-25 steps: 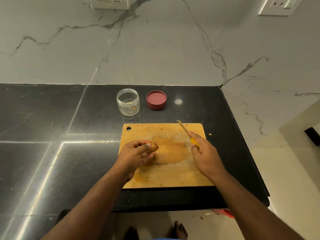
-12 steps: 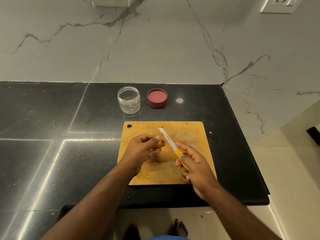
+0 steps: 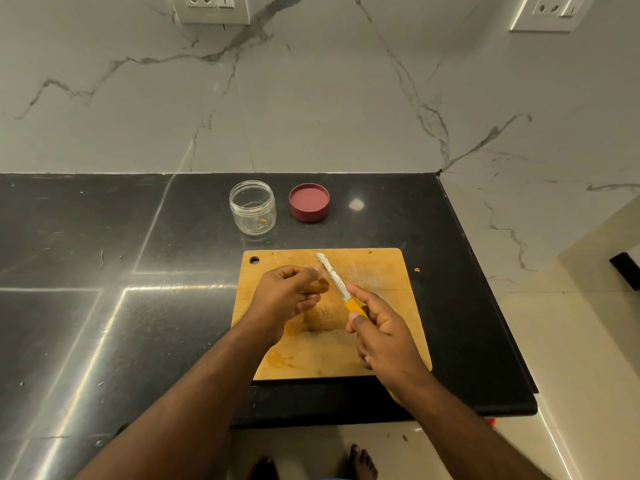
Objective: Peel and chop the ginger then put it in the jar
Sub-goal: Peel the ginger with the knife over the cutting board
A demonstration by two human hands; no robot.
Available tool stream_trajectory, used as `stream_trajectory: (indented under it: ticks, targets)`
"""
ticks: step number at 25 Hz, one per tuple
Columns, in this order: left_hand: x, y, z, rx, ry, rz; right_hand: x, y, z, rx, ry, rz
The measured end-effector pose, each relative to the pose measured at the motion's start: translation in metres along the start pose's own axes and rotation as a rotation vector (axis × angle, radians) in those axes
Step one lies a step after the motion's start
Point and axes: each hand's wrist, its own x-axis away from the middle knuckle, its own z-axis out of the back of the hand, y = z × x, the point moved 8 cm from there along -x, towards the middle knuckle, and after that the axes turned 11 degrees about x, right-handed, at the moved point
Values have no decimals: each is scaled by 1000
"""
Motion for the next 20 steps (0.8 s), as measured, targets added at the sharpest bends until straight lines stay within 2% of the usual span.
stream_trajectory:
  ticks: [2, 4, 7, 10, 11, 14, 17, 20]
  targets:
    - [-7, 3, 11, 65, 103, 4, -3, 1, 5, -24, 25, -17]
    - [-13, 7, 19, 64, 140, 3, -12, 8, 16, -16, 87, -46]
    - [-17, 13, 24, -19, 132, -2, -30, 6, 41, 254, 202, 34]
    - [-10, 12, 17, -84, 9, 29, -41, -10, 46, 521, 182, 142]
    - [-7, 12, 8, -157, -72, 20, -44, -14, 42, 529, 133, 138]
    - [-2, 11, -22, -578, -259, -110, -50, -11, 24, 426, 49, 82]
    - [-12, 12, -28, -831, -207, -145, -55, -4, 18, 246, 70, 36]
    - [-20, 21, -19, -839, -115, -150, -59, -1, 27, 279, 118, 29]
